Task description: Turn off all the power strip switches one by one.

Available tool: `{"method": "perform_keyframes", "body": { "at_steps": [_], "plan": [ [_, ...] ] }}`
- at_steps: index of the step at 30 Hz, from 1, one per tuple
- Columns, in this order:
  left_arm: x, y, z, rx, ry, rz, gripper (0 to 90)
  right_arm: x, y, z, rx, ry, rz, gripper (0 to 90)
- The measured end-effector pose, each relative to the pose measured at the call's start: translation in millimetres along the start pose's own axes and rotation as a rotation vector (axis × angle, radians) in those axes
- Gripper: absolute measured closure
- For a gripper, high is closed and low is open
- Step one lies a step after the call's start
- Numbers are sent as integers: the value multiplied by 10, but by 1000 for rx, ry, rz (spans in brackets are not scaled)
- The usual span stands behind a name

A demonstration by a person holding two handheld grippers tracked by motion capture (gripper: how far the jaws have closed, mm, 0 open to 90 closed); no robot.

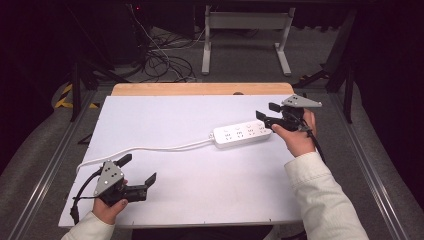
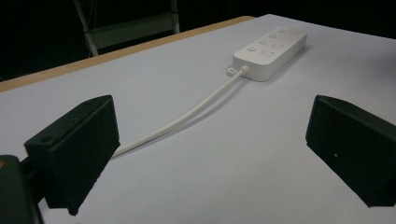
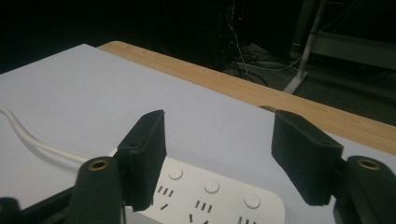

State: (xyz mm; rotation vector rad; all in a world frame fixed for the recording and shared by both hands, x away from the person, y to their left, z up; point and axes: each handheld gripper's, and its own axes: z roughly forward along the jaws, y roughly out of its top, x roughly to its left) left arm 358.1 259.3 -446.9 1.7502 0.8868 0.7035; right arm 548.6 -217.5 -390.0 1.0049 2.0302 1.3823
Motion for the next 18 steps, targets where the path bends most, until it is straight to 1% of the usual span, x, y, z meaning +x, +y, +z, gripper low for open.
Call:
{"method": "perform_keyframes", "body": {
  "at_steps": [6,11,13,15,16,18],
  "plan": [
    [2,1,3,0,-1,0,31,12,21,-93,-8,6,2,300],
    [-1,8,-13,8,1,-3,31,53,31,-197,-16,24,6,268],
    [-8,15,-30,16,-2,7,31,78,25,-254,-21,37,14,244],
    [-20,20,-50,12,2,11,31,114,8,-313,-17,55,18,211],
    [-20,23,-62,11,0,15,31,142,-6,-346,-9,66,8,186],
    [-32,19,-79,10,-3,8,31,204,-31,-413,-11,87,-13,178]
  ]
}}
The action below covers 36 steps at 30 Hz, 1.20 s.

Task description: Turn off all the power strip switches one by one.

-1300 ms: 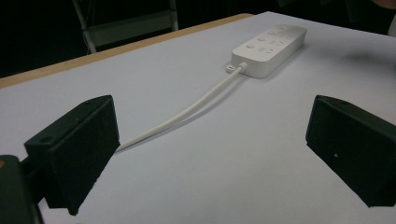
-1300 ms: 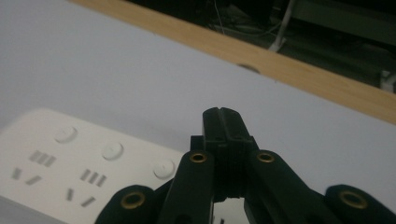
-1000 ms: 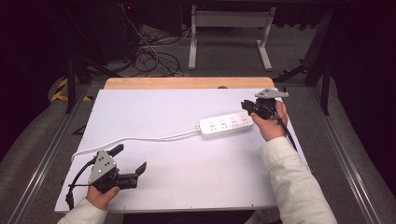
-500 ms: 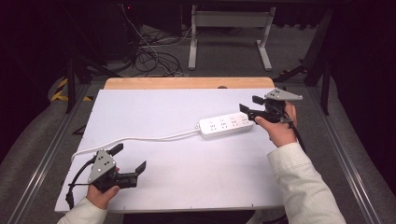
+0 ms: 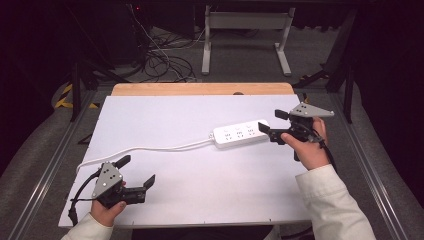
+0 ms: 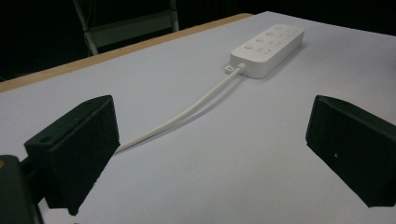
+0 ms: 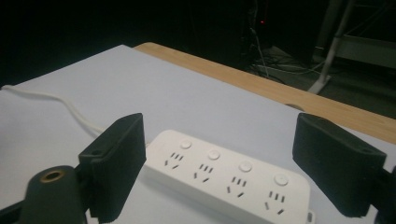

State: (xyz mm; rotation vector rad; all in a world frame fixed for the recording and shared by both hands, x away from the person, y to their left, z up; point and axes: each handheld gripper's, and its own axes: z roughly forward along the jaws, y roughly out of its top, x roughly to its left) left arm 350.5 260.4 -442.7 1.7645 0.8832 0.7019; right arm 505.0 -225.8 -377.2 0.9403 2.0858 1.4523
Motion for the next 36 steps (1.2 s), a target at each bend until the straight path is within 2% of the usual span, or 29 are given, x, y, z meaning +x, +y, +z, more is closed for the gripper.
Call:
{"method": "perform_keyframes", "body": {
  "at_steps": [5,9,16,21,29,36],
  "plan": [
    [-42,-11,-48,4,-10,14,31,149,-58,-154,-18,43,-12,160],
    [-74,-20,-87,4,-24,26,31,227,-154,-246,-6,72,-15,159],
    [-52,-40,-121,-1,-33,4,31,356,-361,-356,8,109,-21,160],
    [-44,-48,-125,-5,-29,1,31,438,-507,-387,15,142,-12,169],
    [-34,-54,-123,-12,-24,-1,31,590,-733,-386,12,187,-27,168],
    [-41,-53,-126,-11,-24,-2,31,607,-957,-337,32,212,-22,169]
  ]
}}
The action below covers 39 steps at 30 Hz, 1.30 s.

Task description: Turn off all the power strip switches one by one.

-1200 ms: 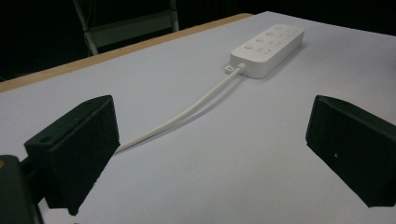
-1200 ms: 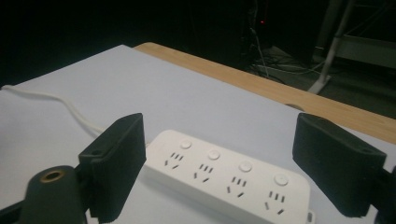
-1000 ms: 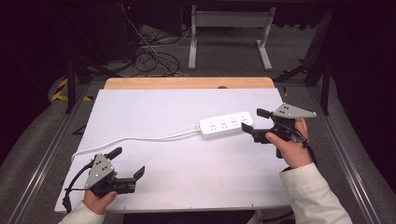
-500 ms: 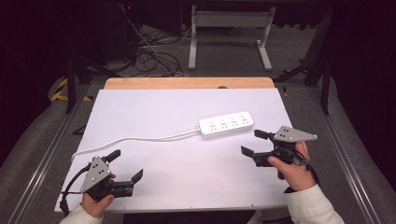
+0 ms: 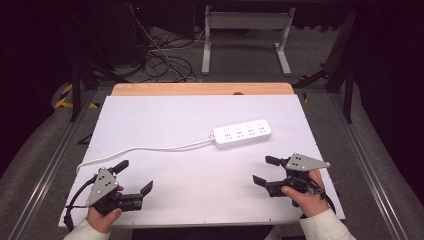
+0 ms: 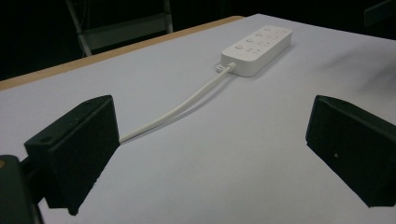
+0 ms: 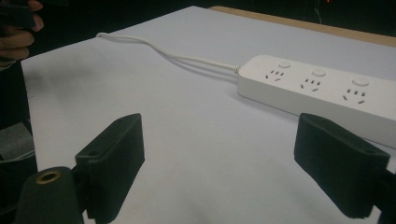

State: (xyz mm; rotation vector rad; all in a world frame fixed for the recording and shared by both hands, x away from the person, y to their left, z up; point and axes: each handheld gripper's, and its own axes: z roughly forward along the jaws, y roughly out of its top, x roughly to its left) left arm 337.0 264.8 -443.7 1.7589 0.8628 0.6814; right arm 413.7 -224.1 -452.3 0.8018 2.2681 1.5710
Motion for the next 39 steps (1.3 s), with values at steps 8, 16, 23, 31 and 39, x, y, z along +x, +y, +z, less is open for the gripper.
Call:
{"method": "perform_keyframes", "body": {
  "at_steps": [8,16,23,31,39],
  "plan": [
    [-2,-2,5,6,-6,11,31,-27,-221,48,6,-2,2,172],
    [-4,-5,16,26,-18,21,31,-8,-362,75,36,-5,2,178],
    [10,-29,31,23,-12,20,31,58,-420,84,58,-30,-29,190],
    [25,-36,82,25,-1,14,31,60,-412,71,41,-49,-24,187],
    [23,-41,92,18,6,20,31,59,-377,36,8,-56,-23,187]
  ]
}}
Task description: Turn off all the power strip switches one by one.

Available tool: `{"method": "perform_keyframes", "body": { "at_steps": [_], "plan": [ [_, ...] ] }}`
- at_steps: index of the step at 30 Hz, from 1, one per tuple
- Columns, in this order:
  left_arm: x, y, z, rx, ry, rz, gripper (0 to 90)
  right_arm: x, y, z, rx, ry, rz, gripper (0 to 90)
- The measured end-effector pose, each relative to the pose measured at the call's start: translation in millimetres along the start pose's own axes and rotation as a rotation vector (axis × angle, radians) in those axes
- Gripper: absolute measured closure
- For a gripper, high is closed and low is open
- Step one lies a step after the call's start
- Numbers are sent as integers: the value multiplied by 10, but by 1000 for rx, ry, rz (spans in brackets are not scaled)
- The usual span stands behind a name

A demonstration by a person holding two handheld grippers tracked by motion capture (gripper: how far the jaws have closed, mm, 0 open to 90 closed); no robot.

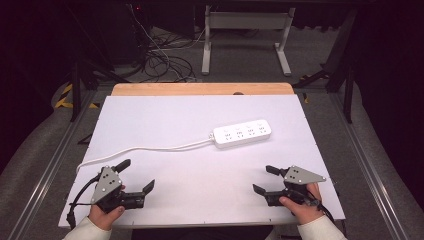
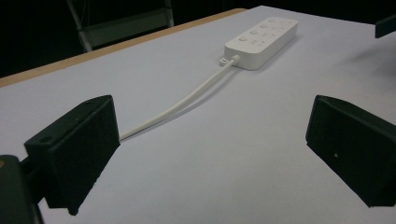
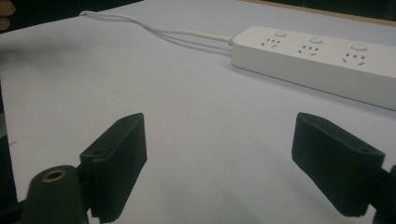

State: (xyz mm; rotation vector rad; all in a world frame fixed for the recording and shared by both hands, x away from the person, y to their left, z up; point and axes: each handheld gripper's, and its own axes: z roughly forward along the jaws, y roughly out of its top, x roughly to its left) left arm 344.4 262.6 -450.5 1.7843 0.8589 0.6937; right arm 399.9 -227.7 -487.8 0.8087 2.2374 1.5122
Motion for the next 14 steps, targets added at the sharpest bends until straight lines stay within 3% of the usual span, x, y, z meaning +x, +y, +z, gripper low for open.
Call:
{"method": "perform_keyframes", "body": {
  "at_steps": [14],
  "plan": [
    [4,2,-7,-3,-2,3,31,-2,9,-12,-4,-5,-3,180]
  ]
}}
